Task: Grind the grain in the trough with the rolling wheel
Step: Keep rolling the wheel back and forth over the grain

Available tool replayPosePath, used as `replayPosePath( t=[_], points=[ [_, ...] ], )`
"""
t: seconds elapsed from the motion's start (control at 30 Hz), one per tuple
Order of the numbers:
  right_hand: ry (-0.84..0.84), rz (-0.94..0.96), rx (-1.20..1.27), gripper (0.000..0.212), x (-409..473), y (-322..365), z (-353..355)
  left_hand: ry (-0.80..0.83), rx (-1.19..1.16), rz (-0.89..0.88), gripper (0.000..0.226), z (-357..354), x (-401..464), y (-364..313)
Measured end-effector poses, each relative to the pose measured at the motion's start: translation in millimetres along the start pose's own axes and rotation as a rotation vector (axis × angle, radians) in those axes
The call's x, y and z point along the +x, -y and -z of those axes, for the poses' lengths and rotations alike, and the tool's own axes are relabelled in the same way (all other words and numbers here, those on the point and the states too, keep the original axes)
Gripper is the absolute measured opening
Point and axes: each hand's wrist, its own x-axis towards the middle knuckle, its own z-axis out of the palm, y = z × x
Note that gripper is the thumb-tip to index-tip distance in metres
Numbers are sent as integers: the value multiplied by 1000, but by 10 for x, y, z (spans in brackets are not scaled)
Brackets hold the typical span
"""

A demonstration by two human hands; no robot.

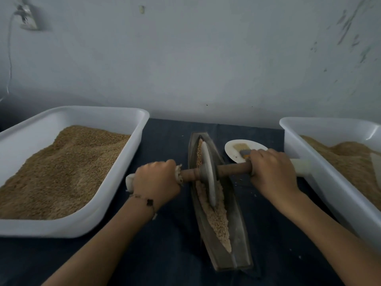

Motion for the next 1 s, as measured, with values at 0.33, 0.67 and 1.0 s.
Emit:
replayPosePath(
  t=[0.33, 0.67, 1.0],
  points=[
    [40, -39, -36, 27, 662, -57, -369, 184, -113, 98, 22, -86, 718, 69],
    [57, -101, 26, 23, 325, -45, -254, -15, 37, 13, 27, -16, 276, -47],
    [55, -19, 27, 36, -434, 8, 390, -142, -69, -191, 46, 348, -530, -119]
  ],
)
